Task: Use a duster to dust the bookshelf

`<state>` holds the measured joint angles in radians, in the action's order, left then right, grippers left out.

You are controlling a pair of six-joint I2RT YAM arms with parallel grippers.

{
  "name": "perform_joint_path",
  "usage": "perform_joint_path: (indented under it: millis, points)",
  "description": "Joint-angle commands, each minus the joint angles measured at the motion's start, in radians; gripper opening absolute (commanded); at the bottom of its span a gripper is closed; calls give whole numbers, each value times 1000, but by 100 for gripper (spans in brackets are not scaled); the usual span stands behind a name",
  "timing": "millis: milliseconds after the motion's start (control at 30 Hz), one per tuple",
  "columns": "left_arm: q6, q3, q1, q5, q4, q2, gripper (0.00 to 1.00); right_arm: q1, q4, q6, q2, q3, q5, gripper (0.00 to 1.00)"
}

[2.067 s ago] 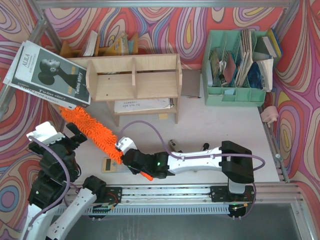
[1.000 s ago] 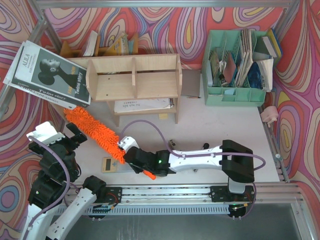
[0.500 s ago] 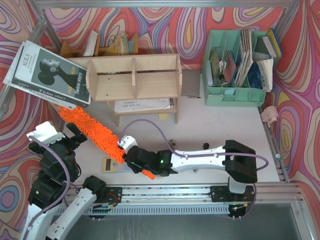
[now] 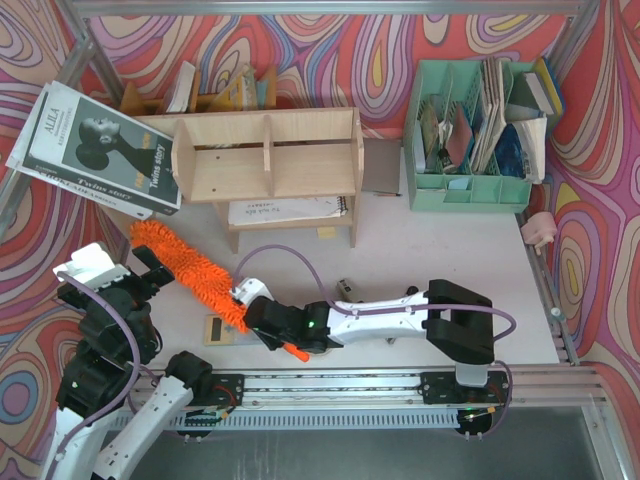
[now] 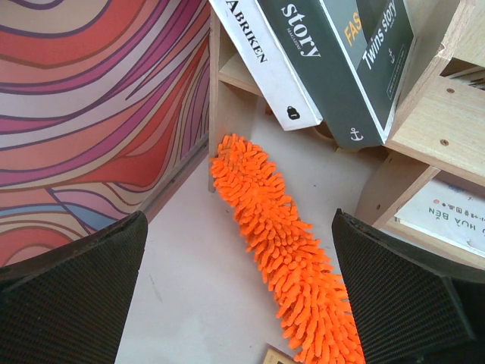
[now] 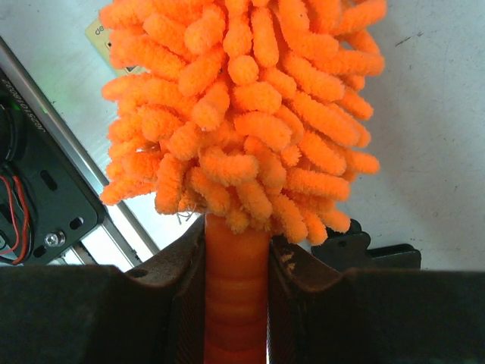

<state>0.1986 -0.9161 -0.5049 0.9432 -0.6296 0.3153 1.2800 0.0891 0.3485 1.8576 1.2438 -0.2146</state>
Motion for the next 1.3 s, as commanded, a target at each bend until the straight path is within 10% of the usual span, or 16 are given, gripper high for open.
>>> perform_joint_path:
  millis: [0,333,1267]
  points:
    - [-5,9,3,-1,15,5,98,-7,-22,0,-4,54,-11,0]
    - [-7,9,4,-1,15,8,98,-7,-166,-4,-217,-57,-94,0]
    - [-7,9,5,-1,17,5,99,-47,-89,-15,-75,83,-103,0]
